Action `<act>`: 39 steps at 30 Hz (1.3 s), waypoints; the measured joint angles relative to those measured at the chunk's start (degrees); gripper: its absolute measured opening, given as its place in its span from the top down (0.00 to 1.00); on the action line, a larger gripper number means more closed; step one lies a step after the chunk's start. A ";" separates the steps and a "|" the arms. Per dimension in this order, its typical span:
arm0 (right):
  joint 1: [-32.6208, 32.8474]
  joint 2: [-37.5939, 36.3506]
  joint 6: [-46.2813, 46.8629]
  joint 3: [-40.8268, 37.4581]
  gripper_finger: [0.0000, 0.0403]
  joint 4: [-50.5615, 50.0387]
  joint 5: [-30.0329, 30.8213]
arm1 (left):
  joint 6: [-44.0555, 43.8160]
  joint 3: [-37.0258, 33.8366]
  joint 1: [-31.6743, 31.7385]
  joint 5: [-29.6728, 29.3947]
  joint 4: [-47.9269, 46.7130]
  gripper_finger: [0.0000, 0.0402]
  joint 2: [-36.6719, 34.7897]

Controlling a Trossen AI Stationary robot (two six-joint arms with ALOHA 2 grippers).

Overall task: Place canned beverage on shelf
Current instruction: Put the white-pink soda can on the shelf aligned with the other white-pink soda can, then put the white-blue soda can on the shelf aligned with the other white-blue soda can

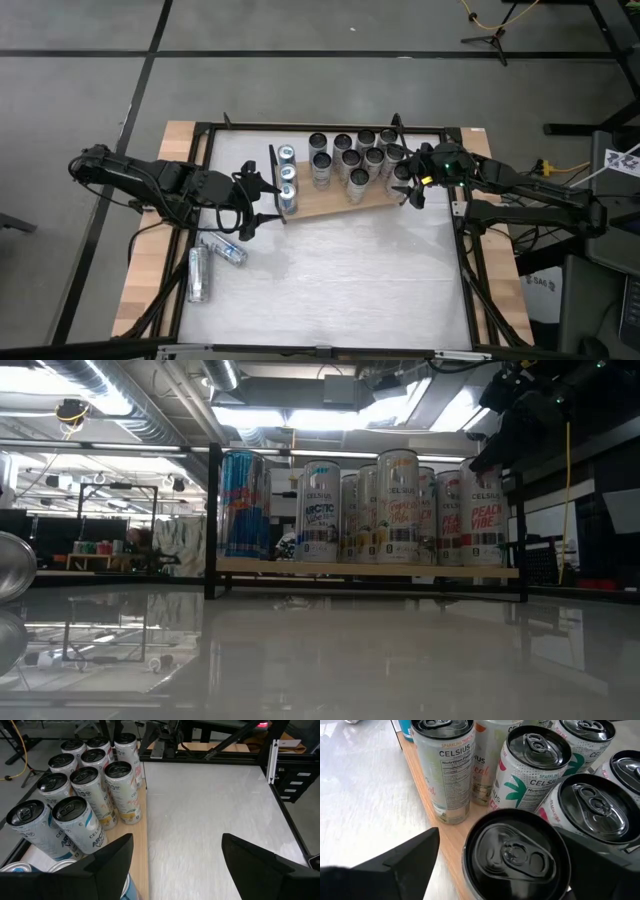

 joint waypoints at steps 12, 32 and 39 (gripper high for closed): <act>0.02 -0.02 0.14 1.56 0.07 0.29 -1.32 | 0.00 0.00 -0.02 0.00 -0.02 0.26 0.00; 0.02 -0.04 12.26 8.41 0.07 2.39 -17.75 | -0.01 0.00 -0.04 0.44 -0.02 0.26 0.00; 1.78 0.30 16.88 8.44 0.07 5.18 -20.64 | -6.70 0.03 -0.05 0.87 -0.57 0.26 0.00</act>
